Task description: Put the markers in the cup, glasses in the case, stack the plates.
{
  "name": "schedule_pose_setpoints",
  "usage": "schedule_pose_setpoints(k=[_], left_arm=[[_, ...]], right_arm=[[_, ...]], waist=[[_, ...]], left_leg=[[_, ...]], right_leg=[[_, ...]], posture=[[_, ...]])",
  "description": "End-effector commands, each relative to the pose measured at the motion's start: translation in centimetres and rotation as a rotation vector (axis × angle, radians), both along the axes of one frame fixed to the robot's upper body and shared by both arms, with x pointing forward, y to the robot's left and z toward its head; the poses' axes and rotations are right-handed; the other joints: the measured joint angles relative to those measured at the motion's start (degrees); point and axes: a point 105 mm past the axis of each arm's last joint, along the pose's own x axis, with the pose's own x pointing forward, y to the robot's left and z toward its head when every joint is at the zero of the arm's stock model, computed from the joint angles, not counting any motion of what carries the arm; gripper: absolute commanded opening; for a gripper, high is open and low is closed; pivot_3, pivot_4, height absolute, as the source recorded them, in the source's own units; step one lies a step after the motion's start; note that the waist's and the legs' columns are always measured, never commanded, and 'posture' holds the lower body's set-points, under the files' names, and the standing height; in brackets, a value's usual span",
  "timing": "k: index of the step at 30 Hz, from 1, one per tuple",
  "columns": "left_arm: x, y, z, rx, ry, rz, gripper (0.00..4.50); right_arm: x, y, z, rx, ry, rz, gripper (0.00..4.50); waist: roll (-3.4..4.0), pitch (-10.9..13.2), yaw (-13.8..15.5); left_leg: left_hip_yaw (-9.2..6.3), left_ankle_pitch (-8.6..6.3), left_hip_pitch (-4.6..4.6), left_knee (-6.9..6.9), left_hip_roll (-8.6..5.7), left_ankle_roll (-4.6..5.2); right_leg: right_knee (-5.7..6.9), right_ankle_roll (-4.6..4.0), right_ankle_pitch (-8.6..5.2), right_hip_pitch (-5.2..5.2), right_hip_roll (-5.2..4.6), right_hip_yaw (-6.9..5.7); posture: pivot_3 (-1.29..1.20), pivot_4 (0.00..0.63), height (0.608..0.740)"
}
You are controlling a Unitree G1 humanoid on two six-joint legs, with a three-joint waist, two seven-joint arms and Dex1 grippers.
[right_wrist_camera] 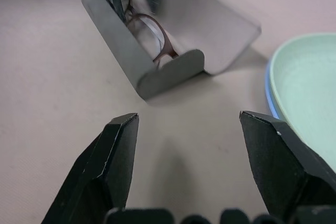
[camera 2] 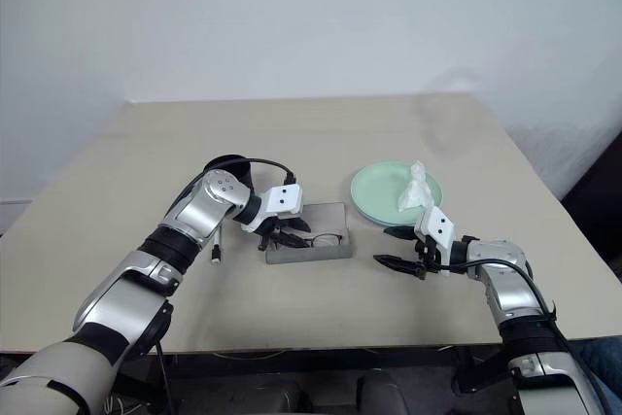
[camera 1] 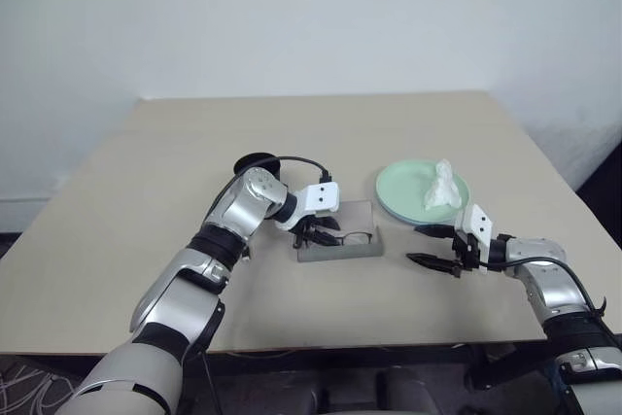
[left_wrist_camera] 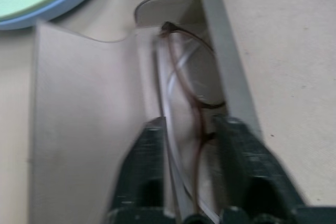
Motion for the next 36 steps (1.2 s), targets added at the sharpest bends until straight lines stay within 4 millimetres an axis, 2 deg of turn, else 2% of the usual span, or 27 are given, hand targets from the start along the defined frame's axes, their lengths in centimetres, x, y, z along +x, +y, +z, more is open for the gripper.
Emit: schedule_pose_setpoints(k=[1,2,10,18,21,22,29,32,36], left_arm=[[0.6,-0.3,0.8,-0.012,-0.055,0.006,3.01],[0.7,-0.3,0.9,-0.012,-0.066,0.004,3.35],[2.1,-0.9,3.1,-0.074,-0.121,0.054,3.35],[3.4,-2.0,6.7,-0.206,-0.183,0.096,3.35],[4.3,-2.0,7.5,-0.249,-0.212,0.149,2.74],[4.5,-1.9,7.6,-0.251,-0.225,0.158,2.41],[6.3,-0.5,5.5,-0.141,-0.296,0.265,0.02],[6.5,-0.2,4.7,-0.113,-0.299,0.281,0.02],[6.3,0.1,2.6,-0.041,-0.281,0.272,0.02]], right_arm=[[0.2,0.1,1.7,0.032,-0.050,0.008,3.33],[0.2,0.1,1.8,0.032,-0.050,0.008,3.33],[0.2,0.1,1.7,0.027,-0.047,0.009,3.33],[0.3,0.2,1.7,0.019,-0.053,0.009,3.33],[0.4,0.3,1.8,0.019,-0.056,0.009,3.33],[0.4,0.3,1.8,0.020,-0.057,0.010,3.33],[0.1,1.2,4.8,0.123,-0.066,0.052,3.33],[-0.1,1.5,5.6,0.142,-0.070,0.061,3.33],[0.0,1.9,6.1,0.145,-0.086,0.067,3.33]], waist=[[0.00,0.0,0.0],[0.00,0.0,0.0],[-0.01,0.0,0.0],[-0.01,0.0,0.0],[-0.01,0.0,0.0],[-0.01,0.0,0.0],[-0.02,0.0,0.0],[-0.04,0.0,0.1],[-0.07,0.0,0.1]], left_leg=[[0.00,0.00,0.00,0.00,0.00,0.00],[0.00,0.00,0.00,0.00,0.00,0.00],[0.01,0.00,-0.01,0.03,0.00,0.00],[0.01,0.00,-0.03,0.05,-0.01,0.00],[0.01,0.00,-0.02,0.05,0.00,-0.01],[0.01,0.00,-0.02,0.05,0.00,-0.01],[0.01,0.00,-0.02,0.06,-0.01,-0.01],[0.00,0.00,-0.04,0.07,-0.02,-0.01],[0.00,0.00,-0.06,0.07,-0.04,0.00]], right_leg=[[0.00,0.00,0.00,0.00,0.00,0.00],[0.00,0.00,0.00,0.00,0.00,-0.01],[0.00,0.01,0.01,0.00,0.00,-0.01],[-0.01,0.04,0.02,-0.01,0.00,0.00],[0.00,0.04,0.02,-0.01,0.00,-0.01],[0.01,0.04,0.03,-0.01,0.00,-0.01],[0.00,0.06,0.04,-0.01,0.00,-0.01],[-0.02,0.08,0.05,0.00,-0.01,-0.01],[-0.03,0.09,0.05,-0.01,-0.01,-0.02]], posture=[[0.00,0.000,0.740],[0.00,0.000,0.740],[0.00,0.000,0.740],[0.00,0.000,0.740],[0.00,0.000,0.740],[0.00,0.000,0.740],[0.00,0.000,0.740],[0.00,0.000,0.740],[0.00,0.000,0.740]])
